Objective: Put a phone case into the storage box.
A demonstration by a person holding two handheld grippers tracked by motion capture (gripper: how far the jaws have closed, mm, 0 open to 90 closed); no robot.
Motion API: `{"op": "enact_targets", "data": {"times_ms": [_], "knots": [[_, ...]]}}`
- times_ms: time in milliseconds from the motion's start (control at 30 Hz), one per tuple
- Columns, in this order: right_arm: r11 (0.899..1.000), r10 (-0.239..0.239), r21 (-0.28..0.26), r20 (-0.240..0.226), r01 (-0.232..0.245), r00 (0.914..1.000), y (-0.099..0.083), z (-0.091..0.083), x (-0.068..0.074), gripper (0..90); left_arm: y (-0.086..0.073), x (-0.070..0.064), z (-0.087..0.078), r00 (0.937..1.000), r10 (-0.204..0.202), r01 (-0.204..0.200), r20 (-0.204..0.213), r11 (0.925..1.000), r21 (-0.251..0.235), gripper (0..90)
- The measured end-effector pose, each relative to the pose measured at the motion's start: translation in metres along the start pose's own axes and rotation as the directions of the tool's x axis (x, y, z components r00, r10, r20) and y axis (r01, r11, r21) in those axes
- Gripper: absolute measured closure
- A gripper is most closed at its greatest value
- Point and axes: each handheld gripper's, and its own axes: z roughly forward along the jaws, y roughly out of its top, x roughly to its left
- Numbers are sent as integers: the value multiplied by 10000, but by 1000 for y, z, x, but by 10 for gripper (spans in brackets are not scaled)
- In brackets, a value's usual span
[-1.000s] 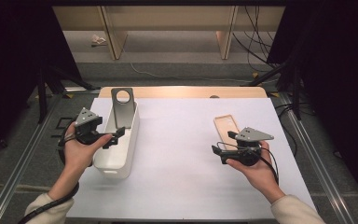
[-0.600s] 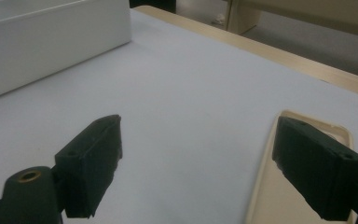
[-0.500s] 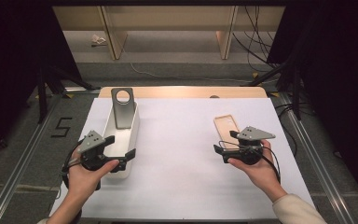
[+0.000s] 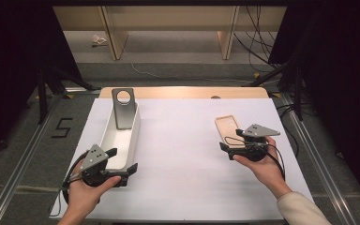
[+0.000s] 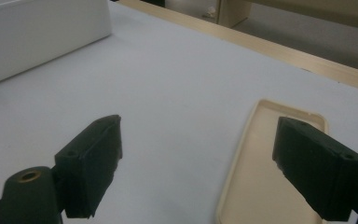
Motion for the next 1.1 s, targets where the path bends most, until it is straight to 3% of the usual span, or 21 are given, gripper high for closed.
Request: {"op": "enact_targets", "data": {"times_ms": [200,833,1100], "knots": [[9999,115,69,70,-115,9999,-2,2,-5,168,-2,-3,1,9992,374,-373,-119,9993,91,85],[9997,253,-38,445,-252,9987,2,-1,-18,166,-4,-3,1,9988,479,-478,-91,9988,103,92],[9999,18,111,760,-27,9971,2,-3,-25,166,-3,-4,1,9988,492,-492,-70,9988,65,93]]}}
